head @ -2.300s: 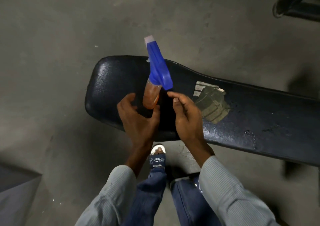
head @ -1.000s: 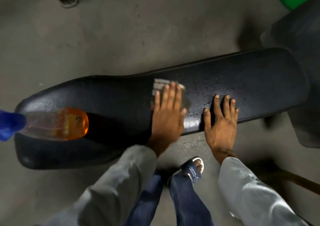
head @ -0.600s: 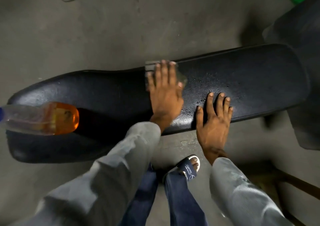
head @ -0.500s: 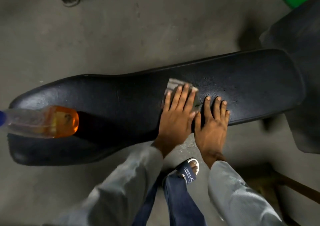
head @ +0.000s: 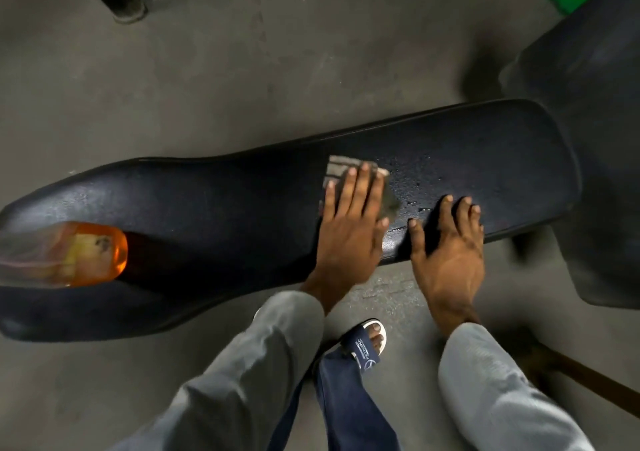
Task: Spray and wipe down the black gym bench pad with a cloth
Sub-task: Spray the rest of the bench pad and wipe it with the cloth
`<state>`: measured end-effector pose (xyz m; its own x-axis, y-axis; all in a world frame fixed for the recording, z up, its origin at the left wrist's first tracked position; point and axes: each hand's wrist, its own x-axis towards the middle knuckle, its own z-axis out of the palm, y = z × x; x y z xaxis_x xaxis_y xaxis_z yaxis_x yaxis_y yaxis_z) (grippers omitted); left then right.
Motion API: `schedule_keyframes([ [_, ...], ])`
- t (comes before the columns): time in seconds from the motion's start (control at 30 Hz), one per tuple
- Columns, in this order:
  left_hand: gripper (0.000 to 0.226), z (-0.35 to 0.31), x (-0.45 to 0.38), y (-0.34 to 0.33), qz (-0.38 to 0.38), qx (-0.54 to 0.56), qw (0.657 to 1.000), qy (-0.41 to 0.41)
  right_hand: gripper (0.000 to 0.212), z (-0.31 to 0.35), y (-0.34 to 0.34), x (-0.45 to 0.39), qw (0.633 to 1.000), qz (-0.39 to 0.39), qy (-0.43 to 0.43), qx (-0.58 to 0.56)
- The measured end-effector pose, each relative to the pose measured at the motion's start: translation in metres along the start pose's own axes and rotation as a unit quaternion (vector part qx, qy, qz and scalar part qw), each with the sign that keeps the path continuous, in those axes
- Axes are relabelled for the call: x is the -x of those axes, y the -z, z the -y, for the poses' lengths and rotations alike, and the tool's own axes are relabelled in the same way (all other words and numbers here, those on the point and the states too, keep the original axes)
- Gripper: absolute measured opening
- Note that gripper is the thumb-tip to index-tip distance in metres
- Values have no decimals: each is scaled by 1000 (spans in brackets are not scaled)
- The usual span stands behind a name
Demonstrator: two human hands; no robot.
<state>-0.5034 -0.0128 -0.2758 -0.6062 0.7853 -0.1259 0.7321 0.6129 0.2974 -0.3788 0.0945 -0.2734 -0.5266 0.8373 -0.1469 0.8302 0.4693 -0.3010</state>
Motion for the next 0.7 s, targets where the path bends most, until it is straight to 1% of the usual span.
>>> schedule_keyframes([
  [0.07,70,6,9,0,8,3,1000,-24,76,-1,1,-1,1000,3,5,5],
  [0.1,70,16,6,2,-6,-3,1000,-12,76,-1,2,-1,1000,4,6,9],
  [0.17,70,42,-17,9,-43,-26,997,65,76,-1,2,-1,1000,6,9,22],
  [0.23,70,59,-51,17,-62,-19,982,178,76,0,-1,0,999,2,13,30],
  [0.27,70,58,-66,19,-62,-7,975,212,75,0,-4,0,999,-2,14,30],
  [0.3,70,48,-75,17,-63,-3,974,218,75,0,-5,0,999,-5,12,29],
  [0.33,70,32,-78,14,-66,-7,979,195,74,0,-5,0,1000,-5,10,27],
  [0.37,70,12,-74,8,-64,-15,987,148,73,0,-5,0,1000,-6,10,26],
  [0.43,71,-27,-51,-4,-25,-18,999,25,74,0,-1,0,1000,-7,10,27],
  [0.47,71,-39,-39,-7,4,-17,1000,-18,74,0,0,1,1000,-5,12,29],
  [0.5,72,-41,-32,-8,21,-15,999,-42,73,0,1,1,999,-2,15,31],
  [0.53,71,-34,-32,-8,23,-10,998,-50,73,0,2,1,999,0,17,34],
  [0.6,69,-11,-42,-5,-5,-20,999,-31,72,-1,3,1,999,-11,16,27],
  [0.63,68,3,-49,-4,-23,-33,999,-4,70,-3,5,0,1000,-23,11,10],
  [0.7,68,25,-68,0,-50,-39,995,77,62,-12,10,-5,998,-49,-7,-28],
])
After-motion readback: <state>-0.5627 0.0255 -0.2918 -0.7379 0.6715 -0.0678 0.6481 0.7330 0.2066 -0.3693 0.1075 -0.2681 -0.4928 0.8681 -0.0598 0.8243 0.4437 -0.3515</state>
